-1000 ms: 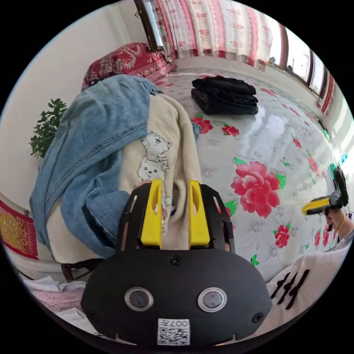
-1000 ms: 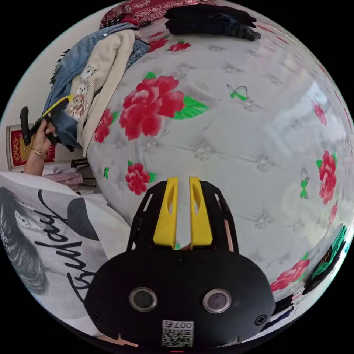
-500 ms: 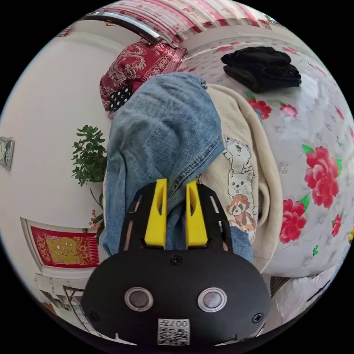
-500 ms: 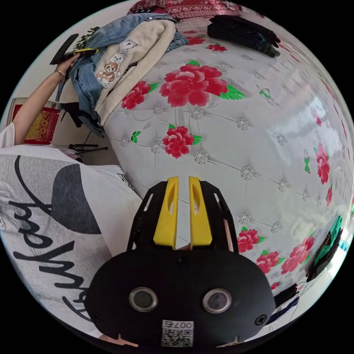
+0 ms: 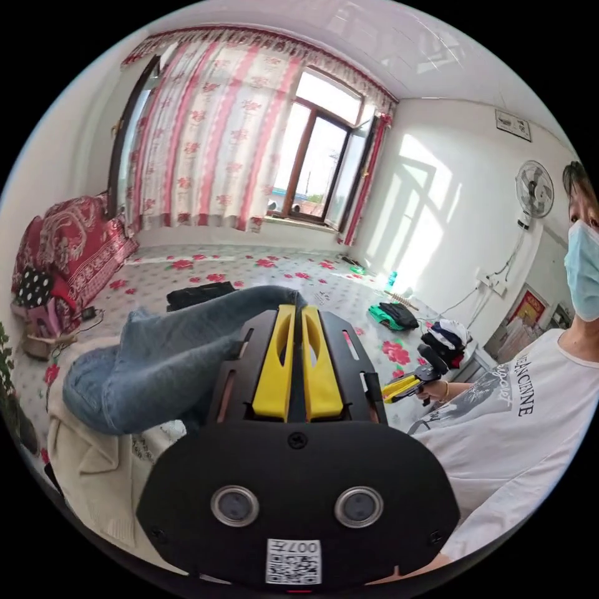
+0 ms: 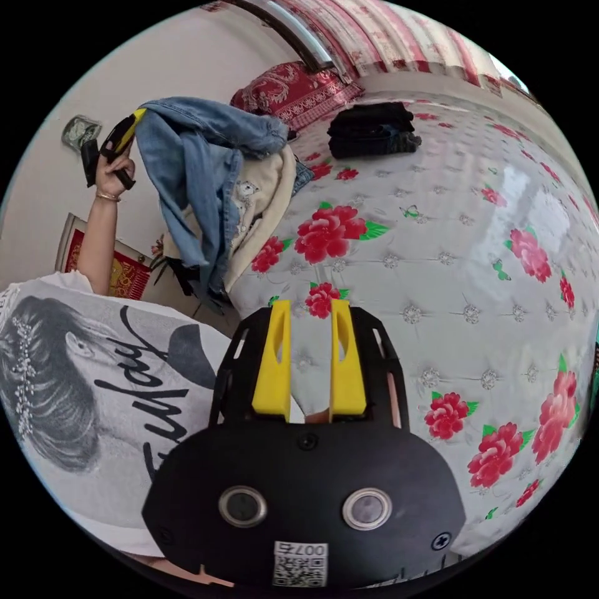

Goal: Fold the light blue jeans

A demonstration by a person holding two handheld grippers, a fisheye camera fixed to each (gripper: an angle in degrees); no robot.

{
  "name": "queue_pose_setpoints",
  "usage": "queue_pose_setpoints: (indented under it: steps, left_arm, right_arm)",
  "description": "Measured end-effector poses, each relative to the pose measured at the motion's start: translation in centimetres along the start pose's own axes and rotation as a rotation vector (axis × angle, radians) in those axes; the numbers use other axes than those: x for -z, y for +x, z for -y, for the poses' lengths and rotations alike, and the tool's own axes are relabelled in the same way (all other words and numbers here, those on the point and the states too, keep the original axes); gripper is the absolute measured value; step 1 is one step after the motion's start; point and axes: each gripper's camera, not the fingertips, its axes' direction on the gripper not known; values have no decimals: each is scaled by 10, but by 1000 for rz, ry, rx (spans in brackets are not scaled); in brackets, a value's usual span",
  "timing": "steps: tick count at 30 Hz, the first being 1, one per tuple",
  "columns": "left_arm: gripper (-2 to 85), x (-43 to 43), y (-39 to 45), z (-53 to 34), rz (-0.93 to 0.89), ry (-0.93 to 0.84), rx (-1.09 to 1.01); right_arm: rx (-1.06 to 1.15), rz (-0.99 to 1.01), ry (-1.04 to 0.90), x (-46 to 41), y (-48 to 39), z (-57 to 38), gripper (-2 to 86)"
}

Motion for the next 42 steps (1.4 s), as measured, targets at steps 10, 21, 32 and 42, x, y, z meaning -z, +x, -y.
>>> queue_pose_setpoints:
  steps: [10, 21, 32, 42]
  left_arm:
    - [-9, -3, 20, -31, -453, 228, 102]
    - [-9, 59, 18, -55, -782, 533, 12]
    - [-9, 58, 23, -59, -637, 444, 12]
    - [-9, 193, -22, -138, -200, 756, 102]
  right_arm:
    - [72, 15, 81, 45, -5, -36, 174]
    - [-47, 242, 210, 119, 82, -150, 166]
    - [-64, 644, 222, 106, 104, -113, 81]
    - [262, -146, 601, 364, 47, -76, 10]
